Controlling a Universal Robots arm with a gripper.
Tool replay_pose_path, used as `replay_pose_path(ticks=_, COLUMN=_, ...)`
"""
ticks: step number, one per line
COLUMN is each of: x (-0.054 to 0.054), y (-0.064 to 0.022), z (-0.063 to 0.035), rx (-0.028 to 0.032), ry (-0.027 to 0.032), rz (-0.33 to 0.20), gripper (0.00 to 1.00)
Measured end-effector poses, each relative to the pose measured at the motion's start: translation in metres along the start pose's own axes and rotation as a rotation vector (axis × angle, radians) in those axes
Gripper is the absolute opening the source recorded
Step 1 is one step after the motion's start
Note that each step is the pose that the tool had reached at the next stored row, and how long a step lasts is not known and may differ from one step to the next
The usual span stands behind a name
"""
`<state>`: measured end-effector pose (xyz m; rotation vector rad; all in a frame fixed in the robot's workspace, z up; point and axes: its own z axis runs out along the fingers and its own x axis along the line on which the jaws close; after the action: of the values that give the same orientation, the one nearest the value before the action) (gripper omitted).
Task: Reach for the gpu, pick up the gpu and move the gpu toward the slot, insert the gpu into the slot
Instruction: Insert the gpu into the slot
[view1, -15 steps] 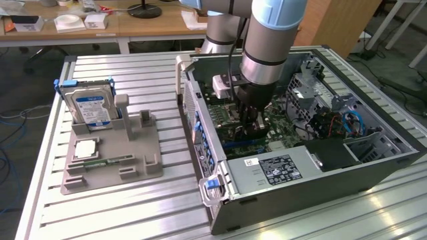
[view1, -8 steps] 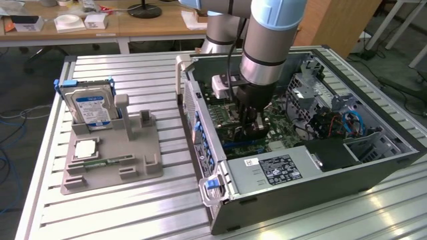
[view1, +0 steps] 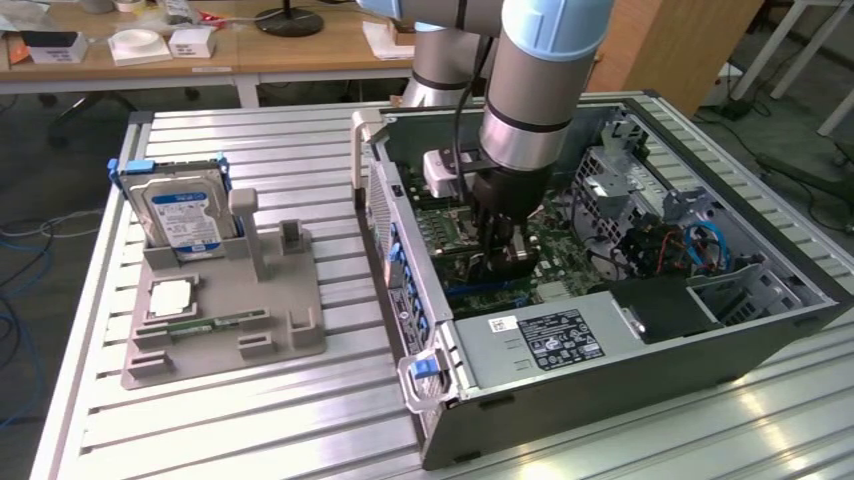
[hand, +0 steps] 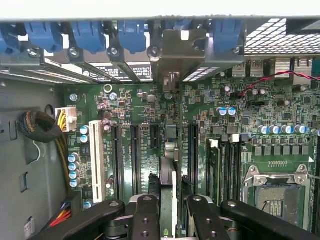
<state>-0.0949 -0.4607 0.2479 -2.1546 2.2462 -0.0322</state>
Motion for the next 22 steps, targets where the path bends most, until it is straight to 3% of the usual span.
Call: replay_pose_path(ticks=22, x=-0.0025, y=0.0006, z=0.0035, rx=0.0002, ry=-0.0002, rz=0.000, gripper=0.26)
